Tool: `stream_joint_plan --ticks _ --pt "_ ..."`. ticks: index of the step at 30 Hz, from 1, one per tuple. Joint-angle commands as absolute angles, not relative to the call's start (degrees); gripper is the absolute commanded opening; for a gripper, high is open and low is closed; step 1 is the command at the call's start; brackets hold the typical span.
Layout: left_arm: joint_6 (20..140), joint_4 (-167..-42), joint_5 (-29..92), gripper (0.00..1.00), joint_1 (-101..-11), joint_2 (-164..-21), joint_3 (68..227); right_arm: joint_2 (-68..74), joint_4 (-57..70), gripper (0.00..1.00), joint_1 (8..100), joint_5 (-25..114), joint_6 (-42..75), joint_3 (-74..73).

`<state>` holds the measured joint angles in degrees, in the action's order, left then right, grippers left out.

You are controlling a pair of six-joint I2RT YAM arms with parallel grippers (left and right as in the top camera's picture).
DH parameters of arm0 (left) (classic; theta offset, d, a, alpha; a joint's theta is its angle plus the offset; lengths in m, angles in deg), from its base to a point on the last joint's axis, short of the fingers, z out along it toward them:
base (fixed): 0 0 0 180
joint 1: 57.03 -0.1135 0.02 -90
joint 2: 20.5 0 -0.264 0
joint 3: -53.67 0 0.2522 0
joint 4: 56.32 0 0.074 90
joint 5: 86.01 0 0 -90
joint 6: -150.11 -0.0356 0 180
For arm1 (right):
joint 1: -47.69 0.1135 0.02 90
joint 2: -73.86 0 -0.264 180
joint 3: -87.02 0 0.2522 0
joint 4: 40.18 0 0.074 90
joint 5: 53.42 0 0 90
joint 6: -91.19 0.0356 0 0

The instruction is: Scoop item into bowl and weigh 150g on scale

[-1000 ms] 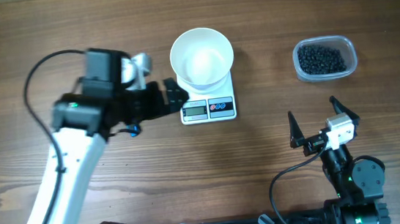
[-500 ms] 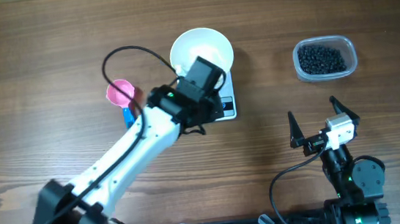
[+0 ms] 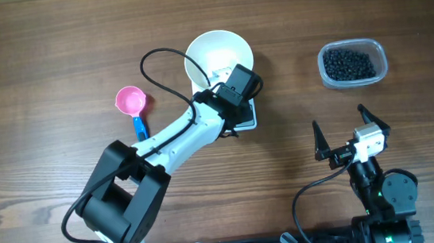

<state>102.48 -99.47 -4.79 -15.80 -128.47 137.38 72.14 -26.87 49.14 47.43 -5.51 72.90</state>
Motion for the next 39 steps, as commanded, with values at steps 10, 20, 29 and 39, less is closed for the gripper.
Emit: stream_joint_plan --ticks 10,20,29,39 --pt "102.6 -99.3 -4.0 0.04 -15.5 -130.0 135.6 72.2 -27.2 1.0 48.9 46.8 -4.8 73.0" --pt "102.6 -98.9 -4.9 0.04 -15.5 -130.5 134.5 72.2 -27.2 1.0 48.9 46.8 -4.8 73.0" --pt "102.6 -98.1 -4.9 0.06 -15.5 -131.8 134.5 72.2 -27.2 1.0 48.9 46.8 -4.8 73.0" --pt "102.6 -98.6 -7.9 0.05 -15.7 -133.8 134.5 72.2 -27.2 1.0 48.9 46.8 -4.8 73.0"
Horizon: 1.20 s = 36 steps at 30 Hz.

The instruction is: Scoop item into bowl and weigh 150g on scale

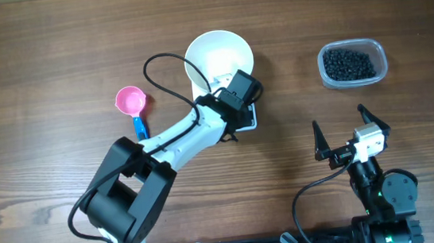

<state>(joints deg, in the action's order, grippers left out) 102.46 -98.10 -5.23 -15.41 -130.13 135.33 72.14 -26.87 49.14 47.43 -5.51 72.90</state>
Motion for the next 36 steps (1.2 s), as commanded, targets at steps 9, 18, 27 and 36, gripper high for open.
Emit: stream_joint_plan --ticks 9,18,27,36 --pt "102.5 -99.7 -5.9 0.09 -15.7 -123.7 134.5 72.2 -27.2 1.0 48.9 46.8 -4.8 73.0" --pt "102.3 -106.1 -7.8 0.33 -16.1 -101.5 134.5 72.2 -27.2 1.0 48.9 46.8 -4.8 73.0" --pt "103.1 -131.2 -13.6 1.0 -29.9 -93.0 134.0 72.2 -27.2 1.0 48.9 46.8 -4.8 73.0" --pt "103.0 -131.2 -9.1 1.0 -42.3 -93.0 126.2 72.2 -27.2 1.0 48.9 46.8 -4.8 73.0"
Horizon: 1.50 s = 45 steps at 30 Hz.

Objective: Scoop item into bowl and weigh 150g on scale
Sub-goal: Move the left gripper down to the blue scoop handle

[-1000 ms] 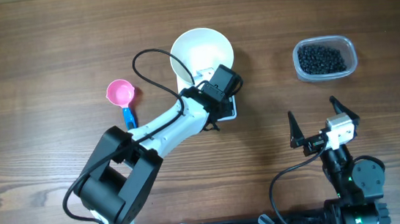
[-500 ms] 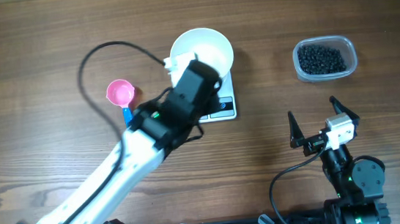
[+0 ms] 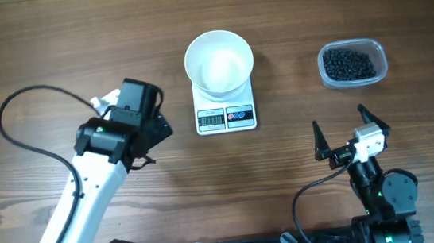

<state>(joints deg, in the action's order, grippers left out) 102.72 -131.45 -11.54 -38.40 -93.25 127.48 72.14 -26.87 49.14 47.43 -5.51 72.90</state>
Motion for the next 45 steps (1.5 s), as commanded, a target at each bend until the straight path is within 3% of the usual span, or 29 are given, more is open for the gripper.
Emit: stream_joint_plan --ticks 1,9,45 --pt "103.0 -131.2 -8.1 1.0 -43.4 -93.0 126.2 72.2 -27.2 1.0 48.9 46.8 -4.8 73.0" --pt "102.6 -130.8 -7.0 1.0 -51.3 -93.1 126.1 72.2 -27.2 1.0 48.9 46.8 -4.8 73.0" --pt "102.6 -126.4 -3.3 1.0 -51.4 -94.3 126.1 72.2 -27.2 1.0 48.9 46.8 -4.8 73.0"
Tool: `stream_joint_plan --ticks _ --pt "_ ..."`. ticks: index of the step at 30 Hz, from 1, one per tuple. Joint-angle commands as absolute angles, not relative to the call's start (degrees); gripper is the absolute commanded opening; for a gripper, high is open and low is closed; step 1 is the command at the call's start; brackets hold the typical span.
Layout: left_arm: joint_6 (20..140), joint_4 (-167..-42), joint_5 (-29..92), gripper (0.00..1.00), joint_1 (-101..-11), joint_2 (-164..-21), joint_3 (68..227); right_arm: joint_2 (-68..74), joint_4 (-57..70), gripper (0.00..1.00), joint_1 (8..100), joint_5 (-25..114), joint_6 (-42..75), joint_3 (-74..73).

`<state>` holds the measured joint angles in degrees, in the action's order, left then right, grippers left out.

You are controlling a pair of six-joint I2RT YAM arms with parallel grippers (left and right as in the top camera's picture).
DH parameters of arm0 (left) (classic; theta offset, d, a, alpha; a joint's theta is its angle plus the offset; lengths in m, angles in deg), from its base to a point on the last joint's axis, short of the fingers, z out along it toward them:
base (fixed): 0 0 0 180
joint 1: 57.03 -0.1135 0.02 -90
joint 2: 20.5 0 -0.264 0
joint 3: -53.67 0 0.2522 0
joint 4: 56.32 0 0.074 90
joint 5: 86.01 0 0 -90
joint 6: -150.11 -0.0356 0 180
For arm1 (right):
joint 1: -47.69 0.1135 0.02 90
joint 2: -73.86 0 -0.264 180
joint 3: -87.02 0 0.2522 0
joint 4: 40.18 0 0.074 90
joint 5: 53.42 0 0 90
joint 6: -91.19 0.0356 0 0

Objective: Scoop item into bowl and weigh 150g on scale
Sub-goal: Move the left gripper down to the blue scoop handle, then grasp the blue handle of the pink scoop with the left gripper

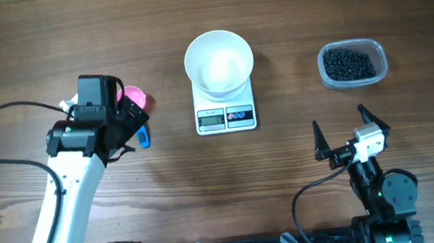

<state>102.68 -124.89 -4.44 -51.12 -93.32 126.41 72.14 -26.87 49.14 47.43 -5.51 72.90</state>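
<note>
A white bowl (219,60) stands empty on the small white scale (226,117) at the table's middle back. The pink scoop (136,96) with a blue handle (143,136) lies left of the scale. It is partly covered by my left gripper (128,124), which hovers over it with its fingers apart and pointing right. Whether the fingers touch the scoop is hidden. Black beans fill a clear tub (353,63) at the back right. My right gripper (340,125) rests open near the front right, holding nothing.
The left arm's black cable loops over the table at the left. The arms' bases and a black rail line the front edge. Bare wood lies between the scale and the tub.
My left arm has shifted further left. The pink scoop's cup and the tip of its blue handle now show beside the gripper, where before they were covered. The right arm has not moved.
My left gripper first hung over the scale's front panel beside the bowl, with the scoop lying free at the left, and stayed there. Then it was off the scale and over the scoop's spot. Now it sits slightly further left above the scoop.
</note>
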Motion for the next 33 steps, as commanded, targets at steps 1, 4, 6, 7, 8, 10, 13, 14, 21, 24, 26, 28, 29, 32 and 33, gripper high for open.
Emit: stream_joint_plan --ticks 1,4,6,7,8,10,13,14,21,24,26,28,29,32,33 --pt "102.6 -126.7 -3.3 1.0 -51.4 -94.6 126.1 72.2 -27.2 1.0 48.9 46.8 -4.8 73.0" --pt "102.6 -126.4 -2.8 1.0 -51.4 -94.9 126.1 72.2 -27.2 1.0 48.9 46.8 -4.8 73.0" --pt "102.6 -127.4 -2.7 1.0 -51.4 -94.9 126.1 72.2 -27.2 1.0 48.9 46.8 -4.8 73.0" --pt "102.6 -127.8 -2.7 1.0 -51.4 -94.9 126.1 72.2 -27.2 0.99 48.9 46.8 -4.8 73.0" --pt "102.6 -127.7 -2.7 1.0 -51.4 -94.9 125.9 72.2 -27.2 1.0 48.9 46.8 -4.8 73.0" --pt "102.6 -126.7 -2.6 1.0 -51.4 -94.9 125.0 72.2 -27.2 1.0 48.9 46.8 -4.8 73.0" --pt "100.6 -125.3 -1.7 0.99 -51.4 -95.1 122.3 72.2 -27.2 1.0 48.9 46.8 -4.8 73.0" --pt "96.5 -123.7 0.0 0.99 -51.4 -95.1 121.5 72.2 -27.2 1.0 48.9 46.8 -4.8 73.0" --pt "87.0 -111.9 9.2 0.99 -56.2 -97.2 115.8 72.2 -27.2 1.0 48.9 46.8 -4.8 73.0" --pt "82.6 -108.1 13.9 1.0 -60.6 -100.8 114.8 72.2 -27.2 1.0 48.9 46.8 -4.8 73.0" --pt "79.9 -105.4 18.2 0.98 -63.1 -104.4 114.8 72.2 -27.2 1.0 48.9 46.8 -4.8 73.0" --pt "78.2 -102.0 22.8 0.94 -64.2 -108.3 114.8 72.2 -27.2 1.0 48.9 46.9 -4.8 73.0" --pt "76.5 -100.8 25.5 0.94 -64.3 -109.4 114.8 72.2 -27.2 1.0 48.9 46.8 -4.8 73.0" --pt "73.6 -99.1 29.7 0.93 -64.3 -113.3 114.8 72.2 -27.2 0.99 48.9 46.8 -4.8 73.0" --pt "72.8 -99.4 29.7 0.92 -64.3 -113.9 114.7 72.2 -27.2 1.0 48.9 46.8 -4.8 73.0"
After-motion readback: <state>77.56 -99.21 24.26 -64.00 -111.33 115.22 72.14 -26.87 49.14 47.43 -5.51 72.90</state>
